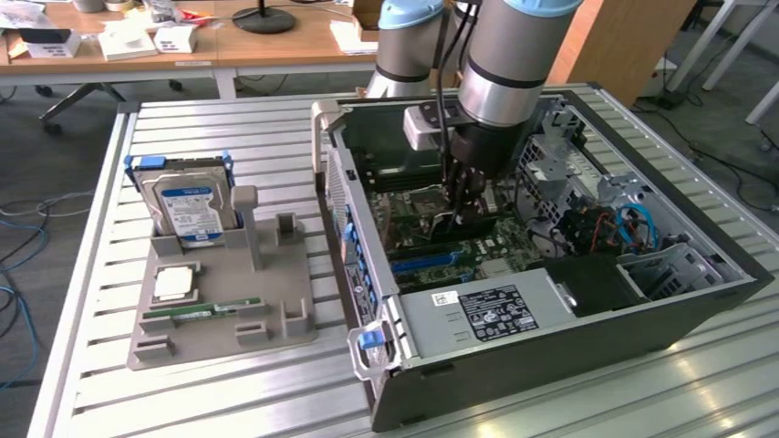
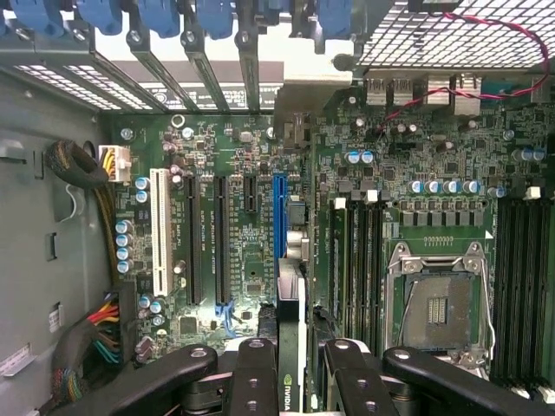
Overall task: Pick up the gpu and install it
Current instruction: 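Insert the gpu into the slot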
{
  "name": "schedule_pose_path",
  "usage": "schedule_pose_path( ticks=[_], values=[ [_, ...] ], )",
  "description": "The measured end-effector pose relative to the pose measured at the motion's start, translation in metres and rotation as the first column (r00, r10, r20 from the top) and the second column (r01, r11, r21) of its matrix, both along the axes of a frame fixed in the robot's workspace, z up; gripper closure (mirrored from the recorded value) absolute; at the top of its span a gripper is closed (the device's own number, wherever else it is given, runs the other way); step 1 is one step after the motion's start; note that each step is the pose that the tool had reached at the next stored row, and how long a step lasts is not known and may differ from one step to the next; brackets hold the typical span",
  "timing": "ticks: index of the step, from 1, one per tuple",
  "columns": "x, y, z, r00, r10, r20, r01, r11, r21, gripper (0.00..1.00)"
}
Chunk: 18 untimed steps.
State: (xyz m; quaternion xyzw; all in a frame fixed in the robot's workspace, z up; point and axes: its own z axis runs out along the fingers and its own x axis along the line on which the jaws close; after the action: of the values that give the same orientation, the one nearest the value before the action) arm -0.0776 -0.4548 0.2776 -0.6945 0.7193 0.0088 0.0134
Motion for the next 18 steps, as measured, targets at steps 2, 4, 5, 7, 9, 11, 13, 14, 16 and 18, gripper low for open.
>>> schedule_pose_path(
  ticks=[2,4,5,7,9,11,13,14,16,18],
  values=[
    [-0.0004,-0.0007,0.0,1.0,0.0,-0.0001,0.0,1.0,0.0,0.74],
    [-0.0007,-0.0014,0.0,1.0,0.0,0.0,0.0,1.0,0.0,0.74],
    [-0.0009,-0.0018,0.0,1.0,0.0,0.0,0.0,1.0,-0.0001,0.74],
    [-0.0014,-0.0025,0.0,1.0,0.0,0.0,0.0,1.0,0.0,0.74],
    [-0.0019,-0.0031,0.0,1.0,0.0,0.0,0.0,1.0,0.0,0.74],
    [-0.0022,-0.0036,0.0,1.0,0.0,0.0,0.0,1.0,0.0001,0.74],
    [-0.0025,-0.0039,0.0,1.0,0.0,0.0,0.0,1.0,0.0,0.74],
    [-0.0025,-0.0039,0.0,1.0,0.0,0.0,0.0,1.0,0.0001,0.74],
    [-0.0026,-0.0042,0.0,1.0,0.0,0.0,0.0,1.0,0.0,0.74],
    [-0.0029,-0.0051,0.0,1.0,0.0,0.0,0.0,1.0,0.0,0.74]
  ],
)
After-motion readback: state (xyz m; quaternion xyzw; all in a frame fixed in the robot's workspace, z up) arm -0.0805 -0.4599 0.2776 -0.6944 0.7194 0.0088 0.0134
